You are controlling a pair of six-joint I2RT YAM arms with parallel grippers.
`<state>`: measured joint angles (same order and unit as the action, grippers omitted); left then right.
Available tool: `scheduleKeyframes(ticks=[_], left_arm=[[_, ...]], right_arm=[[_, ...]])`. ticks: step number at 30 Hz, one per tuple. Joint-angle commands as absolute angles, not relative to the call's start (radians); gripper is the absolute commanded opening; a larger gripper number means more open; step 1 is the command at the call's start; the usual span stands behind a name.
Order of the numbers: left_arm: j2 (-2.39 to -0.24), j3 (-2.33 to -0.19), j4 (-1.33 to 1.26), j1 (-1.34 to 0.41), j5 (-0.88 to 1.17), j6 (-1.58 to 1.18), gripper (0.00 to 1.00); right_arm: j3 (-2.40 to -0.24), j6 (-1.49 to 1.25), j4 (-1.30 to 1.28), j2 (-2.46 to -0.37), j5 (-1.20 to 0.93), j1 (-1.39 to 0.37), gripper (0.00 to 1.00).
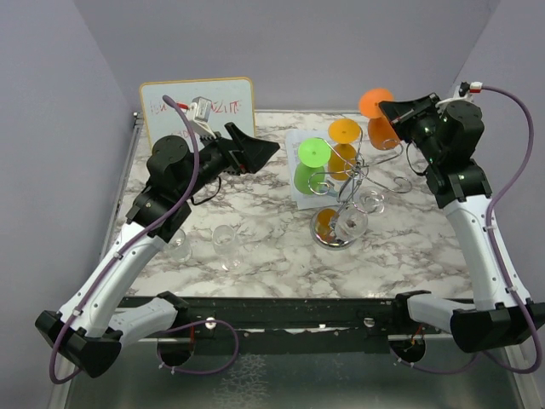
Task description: Place the wine glass upside down on the wine glass rack
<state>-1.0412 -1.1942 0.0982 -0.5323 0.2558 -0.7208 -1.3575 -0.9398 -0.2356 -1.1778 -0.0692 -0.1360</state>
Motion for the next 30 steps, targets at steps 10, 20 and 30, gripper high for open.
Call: scheduleKeyframes(ticks=[10, 20, 30], left_arm=[[-1.026, -1.16, 0.132, -0.535, 0.235, -0.695, 0.98], [-1.036, -1.147, 0.126, -0.535, 0.228, -0.695, 0.98], [-1.035, -1.14, 0.13, -0.535, 0.213, -0.692, 0.98]], right_arm=[[-1.224, -1.109, -0.333, -1.048, -0.172, -0.132, 0.01], [-1.139, -1.141, -0.355, -0.974, -0.187, -0.132, 0.01], [-1.14, -1.129, -0.458, -0.891, -0.076, -0.132, 0.01]])
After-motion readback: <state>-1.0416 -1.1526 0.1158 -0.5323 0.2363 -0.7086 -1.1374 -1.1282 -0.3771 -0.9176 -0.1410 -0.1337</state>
